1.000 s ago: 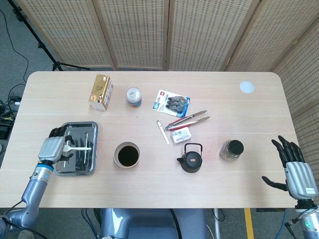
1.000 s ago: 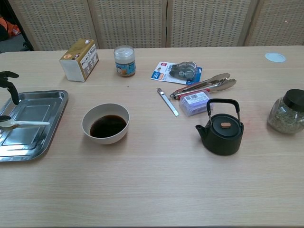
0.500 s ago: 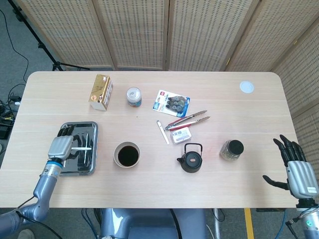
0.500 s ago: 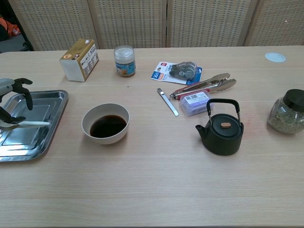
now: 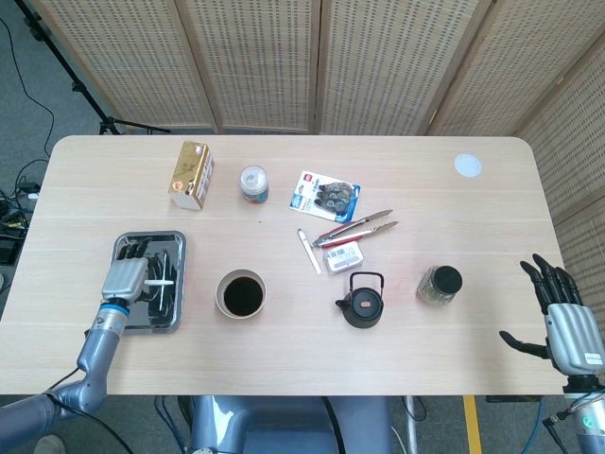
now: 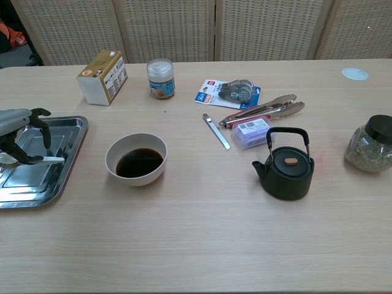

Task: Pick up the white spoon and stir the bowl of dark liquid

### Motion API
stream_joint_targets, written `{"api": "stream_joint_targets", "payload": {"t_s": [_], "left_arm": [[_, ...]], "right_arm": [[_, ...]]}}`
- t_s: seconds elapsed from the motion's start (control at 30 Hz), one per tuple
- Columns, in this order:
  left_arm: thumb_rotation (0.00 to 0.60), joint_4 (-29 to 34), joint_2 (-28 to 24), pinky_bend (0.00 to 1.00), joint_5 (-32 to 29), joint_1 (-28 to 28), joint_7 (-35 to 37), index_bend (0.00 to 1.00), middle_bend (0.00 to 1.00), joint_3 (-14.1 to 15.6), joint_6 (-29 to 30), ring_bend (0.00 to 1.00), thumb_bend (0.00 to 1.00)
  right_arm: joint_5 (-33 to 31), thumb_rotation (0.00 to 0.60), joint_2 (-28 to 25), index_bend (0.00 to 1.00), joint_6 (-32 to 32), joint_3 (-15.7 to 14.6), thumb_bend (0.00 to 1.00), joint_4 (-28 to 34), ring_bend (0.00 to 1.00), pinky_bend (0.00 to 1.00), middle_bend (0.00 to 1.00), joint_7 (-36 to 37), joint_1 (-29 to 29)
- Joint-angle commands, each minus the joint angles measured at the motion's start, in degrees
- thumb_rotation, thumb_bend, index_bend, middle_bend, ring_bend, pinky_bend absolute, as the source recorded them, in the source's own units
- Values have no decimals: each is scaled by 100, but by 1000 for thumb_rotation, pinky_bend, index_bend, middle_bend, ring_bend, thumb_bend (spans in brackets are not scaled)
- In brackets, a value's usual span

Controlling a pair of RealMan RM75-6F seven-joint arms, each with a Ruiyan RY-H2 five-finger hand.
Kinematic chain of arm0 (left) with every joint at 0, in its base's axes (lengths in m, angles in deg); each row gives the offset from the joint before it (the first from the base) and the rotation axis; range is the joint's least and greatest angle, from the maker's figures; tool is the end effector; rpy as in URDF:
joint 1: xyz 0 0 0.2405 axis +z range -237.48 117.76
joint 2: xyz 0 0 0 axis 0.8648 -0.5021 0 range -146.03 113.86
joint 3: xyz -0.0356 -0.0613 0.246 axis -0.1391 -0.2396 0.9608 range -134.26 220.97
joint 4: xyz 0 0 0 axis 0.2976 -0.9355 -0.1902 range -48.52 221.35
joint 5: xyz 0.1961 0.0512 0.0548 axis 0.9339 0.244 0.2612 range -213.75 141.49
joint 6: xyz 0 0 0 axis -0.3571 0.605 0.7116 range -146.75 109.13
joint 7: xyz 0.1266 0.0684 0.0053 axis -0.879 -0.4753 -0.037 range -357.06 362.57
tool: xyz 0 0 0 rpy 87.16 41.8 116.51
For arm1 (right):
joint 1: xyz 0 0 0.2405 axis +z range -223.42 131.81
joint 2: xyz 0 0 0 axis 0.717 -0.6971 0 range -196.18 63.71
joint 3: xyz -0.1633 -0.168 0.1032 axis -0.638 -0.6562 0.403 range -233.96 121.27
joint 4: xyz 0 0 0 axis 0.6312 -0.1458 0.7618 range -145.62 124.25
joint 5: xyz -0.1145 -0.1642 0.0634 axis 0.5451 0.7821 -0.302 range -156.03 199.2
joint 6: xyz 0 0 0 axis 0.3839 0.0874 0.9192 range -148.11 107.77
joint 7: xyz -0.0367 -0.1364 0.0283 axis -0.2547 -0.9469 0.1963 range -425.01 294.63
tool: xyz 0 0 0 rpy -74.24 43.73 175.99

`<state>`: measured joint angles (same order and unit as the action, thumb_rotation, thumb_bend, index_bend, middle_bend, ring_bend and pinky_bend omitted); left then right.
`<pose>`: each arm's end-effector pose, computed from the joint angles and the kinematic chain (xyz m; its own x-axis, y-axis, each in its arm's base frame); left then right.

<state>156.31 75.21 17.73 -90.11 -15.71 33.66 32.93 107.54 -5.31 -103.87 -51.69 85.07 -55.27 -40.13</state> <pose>-0.2922 0.3248 -0.0078 0.3977 0.3800 0.8351 0.8949 0.0403 -0.4445 -0.2990 -0.1912 0.1724 0.2256 0.0046 0.9742 -0.9738 -0.0300 0.2256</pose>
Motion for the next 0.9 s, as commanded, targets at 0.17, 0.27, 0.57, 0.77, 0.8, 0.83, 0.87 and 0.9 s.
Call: {"api": "stream_joint_targets", "payload": {"t_s": [0.17,0.27,0.57,0.77,0.8,0.83,0.87,0.9], "left_arm": [[600,-239,162,0,-68,-63,-27,516,0,21,-48,0,331],[600,-319,218,0,-27,-65,19,516,0,34,-27,0,330],[600,-542,401,0,-33,-137,34,516,0,49,-131,0,329],[600,-559,437,0,-75,-170,14,516,0,33,-165,0,332],[600,-563,440,0,-82,-172,6,517,0,35,-167,0,333],[600,-569,443,0,-91,-175,-2,517,0,35,-169,0,333],[600,-575,449,0,-99,-176,-3,517,0,32,-170,0,333],[600,-584,455,0,-106,-177,1,517,0,29,-173,0,333]], "right_arm": [[-8,600,9,0,15,2,0,-9,0,0,0,6,8],[-17,600,7,0,18,5,0,-9,0,0,0,5,9],[-46,600,3,0,44,19,0,-2,0,0,0,10,24],[-65,600,-5,0,62,22,0,3,0,0,0,18,28],[-71,600,-6,0,71,23,0,3,0,0,0,22,31],[-75,600,-8,0,75,23,0,5,0,0,0,23,32],[-77,600,-10,0,77,23,0,5,0,0,0,23,32],[-78,600,-10,0,78,23,0,5,0,0,0,22,33]]}}
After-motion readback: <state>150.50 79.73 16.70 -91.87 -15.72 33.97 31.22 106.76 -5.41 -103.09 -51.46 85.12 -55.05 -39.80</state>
